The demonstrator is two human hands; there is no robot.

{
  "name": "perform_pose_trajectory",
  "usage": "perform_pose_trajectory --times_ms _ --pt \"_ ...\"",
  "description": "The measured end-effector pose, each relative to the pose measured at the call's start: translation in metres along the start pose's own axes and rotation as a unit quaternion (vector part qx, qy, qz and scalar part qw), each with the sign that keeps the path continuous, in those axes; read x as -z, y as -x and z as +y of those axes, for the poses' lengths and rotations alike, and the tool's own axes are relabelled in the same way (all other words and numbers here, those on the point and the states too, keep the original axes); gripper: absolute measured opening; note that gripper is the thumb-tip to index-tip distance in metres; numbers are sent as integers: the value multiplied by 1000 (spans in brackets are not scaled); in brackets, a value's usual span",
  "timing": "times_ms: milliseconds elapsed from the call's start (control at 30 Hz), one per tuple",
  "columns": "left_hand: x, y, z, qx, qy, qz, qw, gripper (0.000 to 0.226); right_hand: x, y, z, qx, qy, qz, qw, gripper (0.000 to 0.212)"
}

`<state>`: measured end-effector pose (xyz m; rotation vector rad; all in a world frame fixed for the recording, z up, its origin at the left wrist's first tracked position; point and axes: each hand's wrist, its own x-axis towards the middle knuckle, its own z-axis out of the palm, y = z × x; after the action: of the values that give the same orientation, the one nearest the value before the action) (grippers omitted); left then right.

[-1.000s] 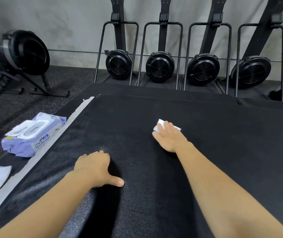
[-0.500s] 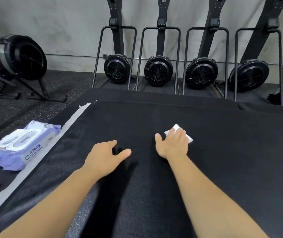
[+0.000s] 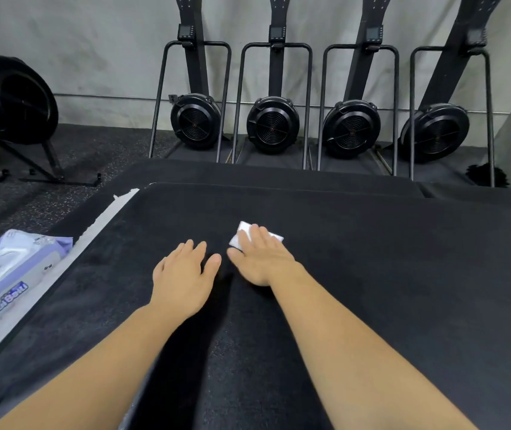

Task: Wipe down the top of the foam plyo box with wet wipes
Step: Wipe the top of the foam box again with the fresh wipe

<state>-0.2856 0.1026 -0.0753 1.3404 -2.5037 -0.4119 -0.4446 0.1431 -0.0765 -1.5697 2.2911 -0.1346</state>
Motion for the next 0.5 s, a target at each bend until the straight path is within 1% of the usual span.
perform_pose_trajectory --times_ms 100,167,200,267,333,400,500 --pt "-10 -12 7 2 -25 -22 999 44 11 8 42 -43 -1 19 999 63" --pt "-15 -21 14 -3 -31 -21 999 34 16 16 69 -71 1 25 997 60" --pt "-17 -25 16 -5 -38 -18 999 33 18 20 81 -85 0 27 996 59" --pt "-20 -35 18 -10 -60 -9 998 39 23 27 100 -107 3 31 994 55" --pt "-24 -45 18 -16 -80 -1 997 48 24 28 107 -127 1 20 992 58" --pt "-28 -50 16 -16 -89 -5 996 53 23 24 102 -149 -4 14 989 63" --pt "-38 -48 12 -20 -99 11 995 54 14 13 81 -204 10 38 978 72"
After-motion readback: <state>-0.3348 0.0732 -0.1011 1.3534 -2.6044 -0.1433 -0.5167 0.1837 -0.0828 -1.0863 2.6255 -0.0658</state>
